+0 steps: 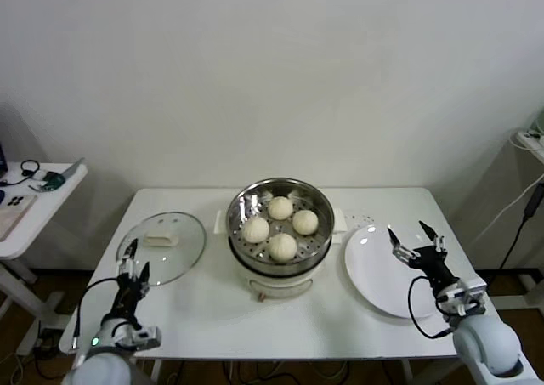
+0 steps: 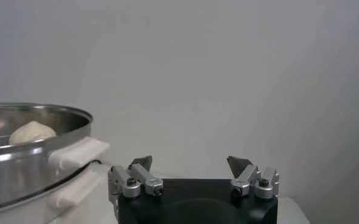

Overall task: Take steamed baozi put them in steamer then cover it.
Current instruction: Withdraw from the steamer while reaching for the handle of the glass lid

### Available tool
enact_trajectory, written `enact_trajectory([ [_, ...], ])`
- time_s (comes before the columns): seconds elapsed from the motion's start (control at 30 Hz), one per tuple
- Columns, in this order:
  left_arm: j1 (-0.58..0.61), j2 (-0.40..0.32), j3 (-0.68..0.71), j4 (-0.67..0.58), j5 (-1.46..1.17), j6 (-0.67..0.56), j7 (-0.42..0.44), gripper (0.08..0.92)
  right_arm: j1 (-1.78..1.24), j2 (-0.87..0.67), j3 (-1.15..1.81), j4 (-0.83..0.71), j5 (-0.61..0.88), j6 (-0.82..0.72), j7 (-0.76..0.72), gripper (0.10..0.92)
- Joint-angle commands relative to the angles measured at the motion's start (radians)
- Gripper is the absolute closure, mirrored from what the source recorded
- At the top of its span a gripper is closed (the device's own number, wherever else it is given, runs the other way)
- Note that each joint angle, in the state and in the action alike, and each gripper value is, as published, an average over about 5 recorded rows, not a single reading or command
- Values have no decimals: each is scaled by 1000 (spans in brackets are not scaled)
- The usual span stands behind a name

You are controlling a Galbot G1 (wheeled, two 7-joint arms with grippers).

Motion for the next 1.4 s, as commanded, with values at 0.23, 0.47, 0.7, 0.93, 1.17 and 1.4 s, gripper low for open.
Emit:
enact_trajectory([
  [0.23, -319, 17, 108, 409, 62, -55, -74, 177, -44, 54, 26, 2, -85, 3, -5, 203],
  [0.47, -404, 5, 123, 531, 74, -69, -89, 177, -50, 65, 34, 10, -108, 9, -2, 203],
  [0.7, -461, 3, 128, 589, 75, -78, -107, 177, -59, 83, 38, 9, -129, 17, -4, 203],
  [0.93, -512, -7, 131, 648, 80, -86, -120, 177, -56, 92, 39, 6, -142, 22, -7, 203],
  [1.17, -549, -18, 137, 695, 90, -89, -121, 177, -50, 101, 40, -1, -152, 28, -13, 203],
  [1.4, -559, -22, 136, 720, 100, -91, -123, 177, -46, 114, 39, -12, -165, 37, -19, 203],
])
